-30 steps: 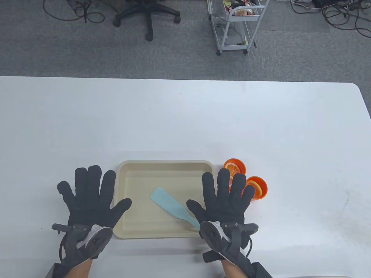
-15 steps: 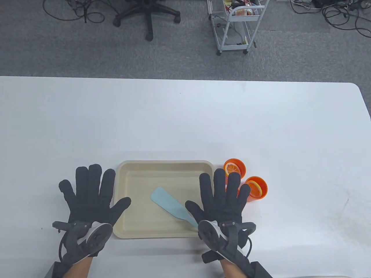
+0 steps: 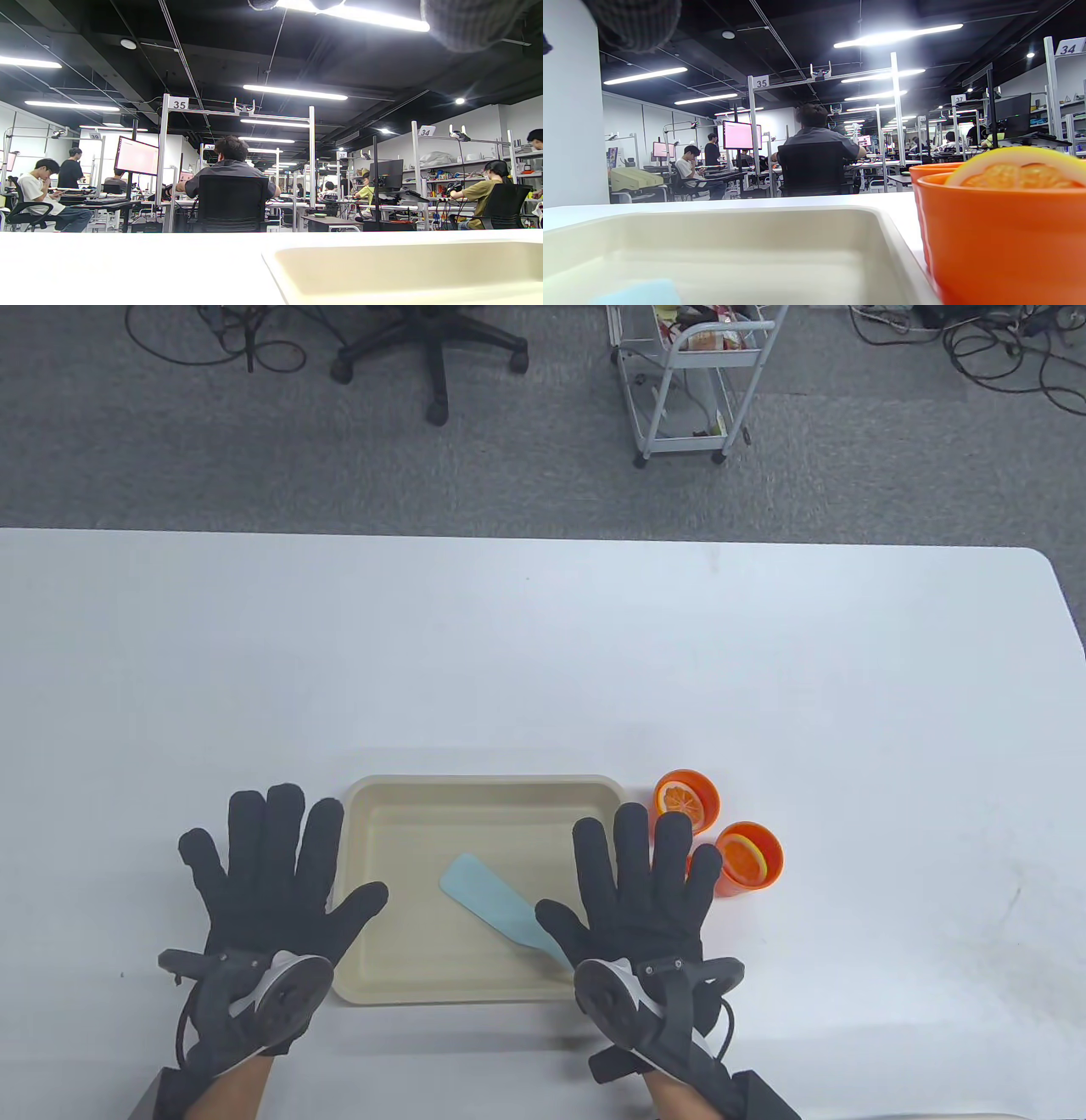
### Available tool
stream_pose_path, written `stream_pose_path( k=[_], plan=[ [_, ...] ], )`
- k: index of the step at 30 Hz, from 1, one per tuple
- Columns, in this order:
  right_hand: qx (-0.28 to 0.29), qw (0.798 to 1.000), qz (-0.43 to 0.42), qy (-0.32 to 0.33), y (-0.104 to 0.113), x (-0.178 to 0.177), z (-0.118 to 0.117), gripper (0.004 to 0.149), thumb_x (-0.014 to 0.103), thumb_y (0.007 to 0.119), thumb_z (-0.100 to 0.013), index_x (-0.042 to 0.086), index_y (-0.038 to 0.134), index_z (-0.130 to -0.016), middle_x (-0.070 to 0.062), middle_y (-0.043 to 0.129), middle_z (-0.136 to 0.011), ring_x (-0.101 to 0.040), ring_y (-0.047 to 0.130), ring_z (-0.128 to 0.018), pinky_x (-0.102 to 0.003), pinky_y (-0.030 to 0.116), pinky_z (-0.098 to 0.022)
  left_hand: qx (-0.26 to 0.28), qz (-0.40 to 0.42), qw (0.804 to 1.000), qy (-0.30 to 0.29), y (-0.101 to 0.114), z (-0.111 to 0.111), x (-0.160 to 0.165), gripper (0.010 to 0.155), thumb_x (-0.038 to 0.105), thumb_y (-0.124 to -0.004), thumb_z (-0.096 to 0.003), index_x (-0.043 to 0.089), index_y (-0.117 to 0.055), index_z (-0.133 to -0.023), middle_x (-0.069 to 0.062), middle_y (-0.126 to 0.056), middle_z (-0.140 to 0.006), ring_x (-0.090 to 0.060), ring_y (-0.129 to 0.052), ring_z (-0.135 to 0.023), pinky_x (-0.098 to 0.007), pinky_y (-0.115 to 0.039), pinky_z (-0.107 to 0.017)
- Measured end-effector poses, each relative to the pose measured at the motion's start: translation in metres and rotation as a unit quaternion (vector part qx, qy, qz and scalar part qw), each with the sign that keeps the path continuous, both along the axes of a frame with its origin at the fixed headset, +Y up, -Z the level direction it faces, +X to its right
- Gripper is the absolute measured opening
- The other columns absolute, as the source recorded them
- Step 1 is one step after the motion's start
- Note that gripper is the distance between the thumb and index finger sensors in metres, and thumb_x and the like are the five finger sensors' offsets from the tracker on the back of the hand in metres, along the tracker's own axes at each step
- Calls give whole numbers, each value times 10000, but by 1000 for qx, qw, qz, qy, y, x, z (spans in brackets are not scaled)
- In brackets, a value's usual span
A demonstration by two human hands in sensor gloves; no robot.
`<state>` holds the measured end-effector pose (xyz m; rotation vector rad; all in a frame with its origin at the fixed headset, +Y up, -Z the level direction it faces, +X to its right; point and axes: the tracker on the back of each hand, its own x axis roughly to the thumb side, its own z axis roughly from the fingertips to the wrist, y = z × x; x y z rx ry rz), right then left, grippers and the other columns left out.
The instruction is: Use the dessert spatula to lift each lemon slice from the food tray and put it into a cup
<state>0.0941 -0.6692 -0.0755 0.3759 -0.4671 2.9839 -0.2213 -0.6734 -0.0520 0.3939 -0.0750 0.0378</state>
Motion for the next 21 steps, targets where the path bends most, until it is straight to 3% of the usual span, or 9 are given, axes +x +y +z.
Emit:
stream_pose_path(
  k=[21],
  plan=[
    [-12, 1000, -8, -3, -1, 4, 1, 886, 648, 686, -539, 310, 167, -1173, -54, 69, -1243, -421, -43, -1128, -691, 67, -749, -1, 2, 1000, -5, 0, 0, 2, 950, 759, -667, -533, 316, -201, -1232, -125, -167, -1320, -473, -180, -1201, -809, -177, -760]
  ],
)
